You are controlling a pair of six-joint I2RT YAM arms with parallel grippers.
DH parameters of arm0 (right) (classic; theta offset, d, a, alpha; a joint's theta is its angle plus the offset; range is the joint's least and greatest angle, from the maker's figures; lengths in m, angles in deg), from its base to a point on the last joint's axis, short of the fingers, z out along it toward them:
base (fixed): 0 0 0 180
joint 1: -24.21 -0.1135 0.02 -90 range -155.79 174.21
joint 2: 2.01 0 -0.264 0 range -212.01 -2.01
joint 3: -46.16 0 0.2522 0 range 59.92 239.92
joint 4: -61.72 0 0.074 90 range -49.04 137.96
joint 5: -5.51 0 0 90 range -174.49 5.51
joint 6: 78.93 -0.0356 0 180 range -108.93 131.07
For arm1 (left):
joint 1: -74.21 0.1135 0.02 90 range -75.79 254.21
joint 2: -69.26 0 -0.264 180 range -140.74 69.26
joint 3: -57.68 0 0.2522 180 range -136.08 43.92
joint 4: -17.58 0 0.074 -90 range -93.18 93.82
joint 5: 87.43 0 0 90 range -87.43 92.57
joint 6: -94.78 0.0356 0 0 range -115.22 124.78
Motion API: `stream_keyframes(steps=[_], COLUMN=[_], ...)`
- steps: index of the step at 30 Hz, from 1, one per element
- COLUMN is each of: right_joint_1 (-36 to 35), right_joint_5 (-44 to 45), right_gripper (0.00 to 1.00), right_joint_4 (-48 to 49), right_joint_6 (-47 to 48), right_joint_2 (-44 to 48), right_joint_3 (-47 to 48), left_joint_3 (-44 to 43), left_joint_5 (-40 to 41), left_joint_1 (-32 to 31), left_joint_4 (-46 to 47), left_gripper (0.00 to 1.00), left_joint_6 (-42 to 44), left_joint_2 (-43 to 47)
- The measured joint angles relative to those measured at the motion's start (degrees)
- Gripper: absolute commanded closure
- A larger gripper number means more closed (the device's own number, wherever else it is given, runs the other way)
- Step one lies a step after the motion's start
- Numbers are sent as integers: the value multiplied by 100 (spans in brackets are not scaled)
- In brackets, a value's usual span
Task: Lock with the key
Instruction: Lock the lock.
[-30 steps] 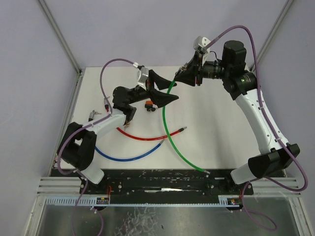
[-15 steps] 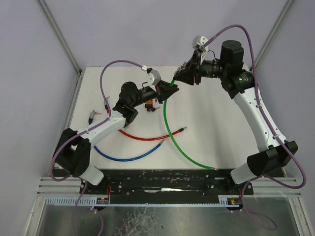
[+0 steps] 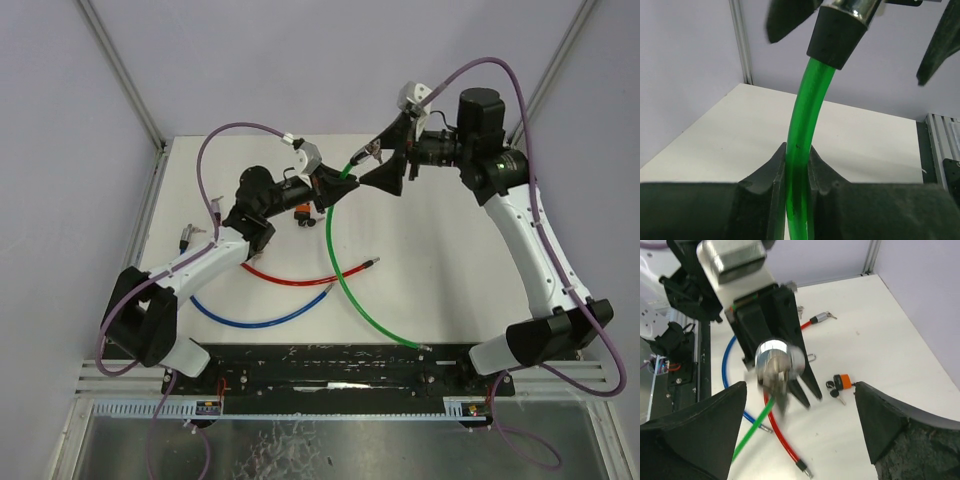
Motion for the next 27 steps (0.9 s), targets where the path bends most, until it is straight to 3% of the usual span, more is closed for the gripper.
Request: stream_keyframes(steps=[8,17,21,23,27], right_joint_1=[1110,1141,1141,1141,1141], right_joint_5=[-643,-1117,-1165,-1165,-1156], right_gripper=[0,0,0,2,17], right_joint_4=[-1113,-3021,-4155,-4656,-5115], right_joint_6=[1491,4109,5880,6649,7506], right_joint_2=[898,824,577,474,238], right_joint_3=[-221,361,734,892,1270], left_joint_3=[181,155,-15,-74,-201], left_joint_5=[-201,-389,-153,-39,278], left_joint_1=[101,107,90,46,-70], left_joint_4=[-39,-820,-1508,-1711,-2201], left_gripper=[100,100,100,100,100], left_joint_6=[-164,-101,232,374,796], left_joint_2=[420,450,455,461,529])
